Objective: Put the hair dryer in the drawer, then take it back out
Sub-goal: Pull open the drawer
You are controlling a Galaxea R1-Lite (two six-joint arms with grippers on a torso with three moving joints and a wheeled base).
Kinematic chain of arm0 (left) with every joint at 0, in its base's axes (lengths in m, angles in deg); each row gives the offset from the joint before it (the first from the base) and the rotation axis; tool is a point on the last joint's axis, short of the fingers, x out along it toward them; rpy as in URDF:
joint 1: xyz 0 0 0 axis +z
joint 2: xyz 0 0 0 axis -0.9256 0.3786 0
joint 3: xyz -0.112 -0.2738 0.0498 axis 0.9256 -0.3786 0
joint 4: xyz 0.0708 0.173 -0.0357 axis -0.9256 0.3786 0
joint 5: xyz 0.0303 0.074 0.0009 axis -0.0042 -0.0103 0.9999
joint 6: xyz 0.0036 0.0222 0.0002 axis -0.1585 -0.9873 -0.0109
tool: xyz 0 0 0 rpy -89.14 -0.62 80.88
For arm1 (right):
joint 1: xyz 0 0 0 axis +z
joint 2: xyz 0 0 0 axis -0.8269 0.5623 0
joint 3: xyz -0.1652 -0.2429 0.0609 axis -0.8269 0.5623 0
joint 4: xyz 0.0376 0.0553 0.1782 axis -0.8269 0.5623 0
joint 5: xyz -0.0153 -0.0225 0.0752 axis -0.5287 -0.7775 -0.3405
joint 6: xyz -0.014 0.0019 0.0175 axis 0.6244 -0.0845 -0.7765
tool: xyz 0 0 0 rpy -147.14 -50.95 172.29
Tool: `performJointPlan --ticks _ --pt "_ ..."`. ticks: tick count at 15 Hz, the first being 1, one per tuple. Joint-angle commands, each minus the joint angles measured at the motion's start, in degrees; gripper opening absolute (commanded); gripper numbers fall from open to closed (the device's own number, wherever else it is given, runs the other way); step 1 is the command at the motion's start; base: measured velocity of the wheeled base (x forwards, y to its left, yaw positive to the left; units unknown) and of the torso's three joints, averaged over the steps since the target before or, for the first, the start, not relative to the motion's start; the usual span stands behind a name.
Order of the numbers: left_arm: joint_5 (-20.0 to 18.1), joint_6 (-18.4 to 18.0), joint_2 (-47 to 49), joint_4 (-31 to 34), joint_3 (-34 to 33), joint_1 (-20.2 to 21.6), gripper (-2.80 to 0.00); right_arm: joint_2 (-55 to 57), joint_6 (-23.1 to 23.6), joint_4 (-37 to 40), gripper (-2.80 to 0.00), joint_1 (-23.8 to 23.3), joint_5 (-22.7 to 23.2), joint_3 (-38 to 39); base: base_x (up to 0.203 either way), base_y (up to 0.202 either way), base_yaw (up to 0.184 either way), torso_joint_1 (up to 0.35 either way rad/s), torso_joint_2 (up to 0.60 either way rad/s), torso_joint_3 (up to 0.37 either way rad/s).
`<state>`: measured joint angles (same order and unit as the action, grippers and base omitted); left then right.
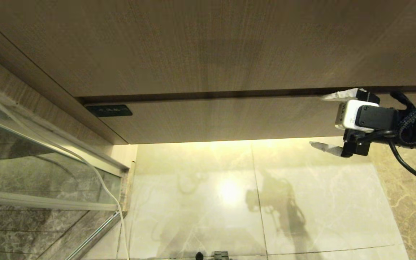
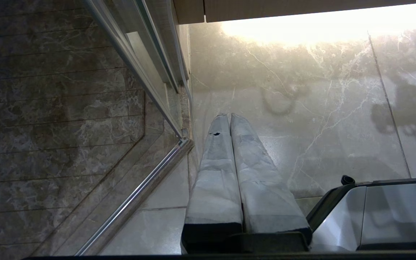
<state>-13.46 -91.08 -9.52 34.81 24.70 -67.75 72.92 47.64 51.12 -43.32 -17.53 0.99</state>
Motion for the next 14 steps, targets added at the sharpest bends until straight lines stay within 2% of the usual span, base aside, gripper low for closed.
performJointPlan --ticks 1,14 --pt "0.0 0.0 0.0 0.0 0.0 0.0 -2.8 2.3 0.4 -0.1 0.0 0.0 0.1 -1.2 0.0 0.0 0.0 0.0 0.0 0.0" --pt "0.0 0.0 0.0 0.0 0.0 0.0 -2.8 10.0 0.3 -1.9 0.0 -0.2 0.3 -8.4 0.0 0.0 0.0 0.0 0.0 0.0"
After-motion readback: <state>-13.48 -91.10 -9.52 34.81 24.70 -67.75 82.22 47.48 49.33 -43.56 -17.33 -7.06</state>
